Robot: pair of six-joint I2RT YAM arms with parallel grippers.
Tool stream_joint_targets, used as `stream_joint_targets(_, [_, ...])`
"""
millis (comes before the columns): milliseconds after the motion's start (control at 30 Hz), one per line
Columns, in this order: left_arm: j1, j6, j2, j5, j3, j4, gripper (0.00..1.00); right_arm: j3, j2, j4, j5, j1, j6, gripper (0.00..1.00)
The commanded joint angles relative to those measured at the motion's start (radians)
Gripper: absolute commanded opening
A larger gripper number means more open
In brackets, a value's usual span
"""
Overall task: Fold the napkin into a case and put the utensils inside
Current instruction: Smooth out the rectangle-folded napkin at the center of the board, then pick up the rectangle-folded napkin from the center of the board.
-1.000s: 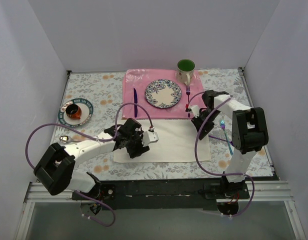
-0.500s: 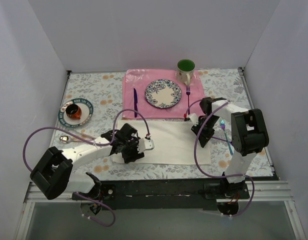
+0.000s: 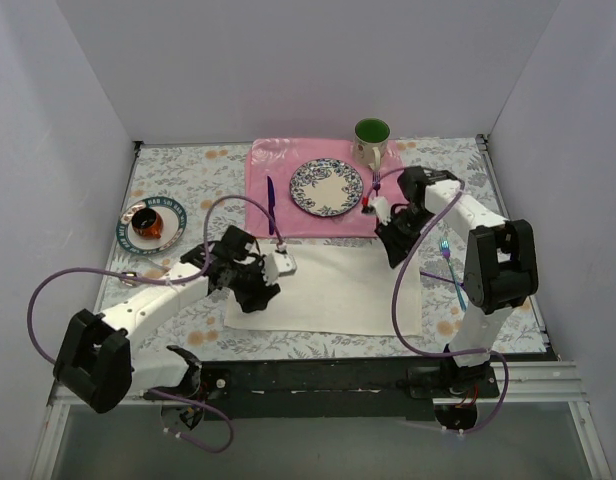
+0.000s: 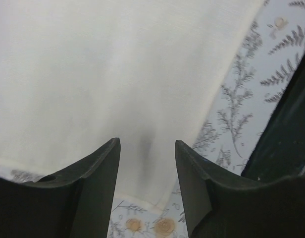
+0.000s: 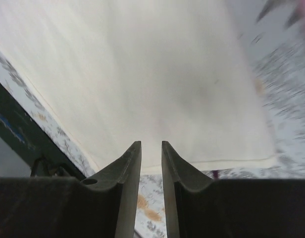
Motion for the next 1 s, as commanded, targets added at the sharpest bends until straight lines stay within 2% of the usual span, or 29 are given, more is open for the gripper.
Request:
stream_joint_targets(0, [0.236, 0.127, -0.102, 0.132, 0.069, -0.083, 0.48, 0.239, 0.016, -0.019, -0.216, 0.029, 0.064, 0.32])
stream_joint_targets(133, [0.393, 0.282, -0.165, 0.233, 0.09, -0.178, 0.49, 0.488, 0.103, -0.02, -0.239, 0.094, 0.096, 0.36])
stream_joint_targets(167, [0.463, 0.323, -0.167, 0.269, 0.098, -0.253, 0.49, 0.533, 0.123, -0.019, -0.239, 0.124, 0.101, 0.36])
stream_joint_targets(200, [0.499, 0.443, -0.168, 0.293, 0.11, -0.295, 0.49, 0.57, 0.166, -0.011, -0.238, 0.141, 0.107, 0.37])
stream_joint_targets(267, [0.581, 0.561, -0.175, 0.312, 0.097, -0.367, 0.49, 0.675, 0.209, 0.009, -0.241, 0.193, 0.136, 0.39])
stream_joint_targets(333, [0.634, 0.741, -0.179, 0.304, 0.055, -0.405, 0.49, 0.743, 0.275, 0.041, -0.238, 0.236, 0.163, 0.4])
stream_joint_targets(367, [0.704, 0.803, -0.178, 0.295, 0.041, -0.418, 0.49, 0.794, 0.296, 0.055, -0.236, 0.259, 0.179, 0.4])
stream_joint_targets(533, [0.829, 1.127, -0.15, 0.344, 0.006, -0.491, 0.49, 0.951, 0.447, 0.195, -0.225, 0.383, 0.251, 0.43])
stream_joint_targets(633, [0.835, 1.129, -0.211, 0.398, -0.034, -0.432, 0.5, 0.913, 0.464, 0.329, -0.259, 0.413, 0.318, 0.47])
stream_joint_targets(767, [0.835, 1.249, -0.328, 0.441, -0.193, -0.372, 0.52, 0.874, 0.478, 0.531, -0.284, 0.451, 0.362, 0.48])
stream_joint_targets(867, [0.835, 1.296, -0.388, 0.442, -0.284, -0.346, 0.52, 0.911, 0.523, 0.565, -0.296, 0.477, 0.386, 0.48])
stream_joint_targets(967, [0.834, 1.27, -0.389, 0.451, -0.31, -0.3, 0.53, 0.934, 0.586, 0.604, -0.271, 0.508, 0.389, 0.49])
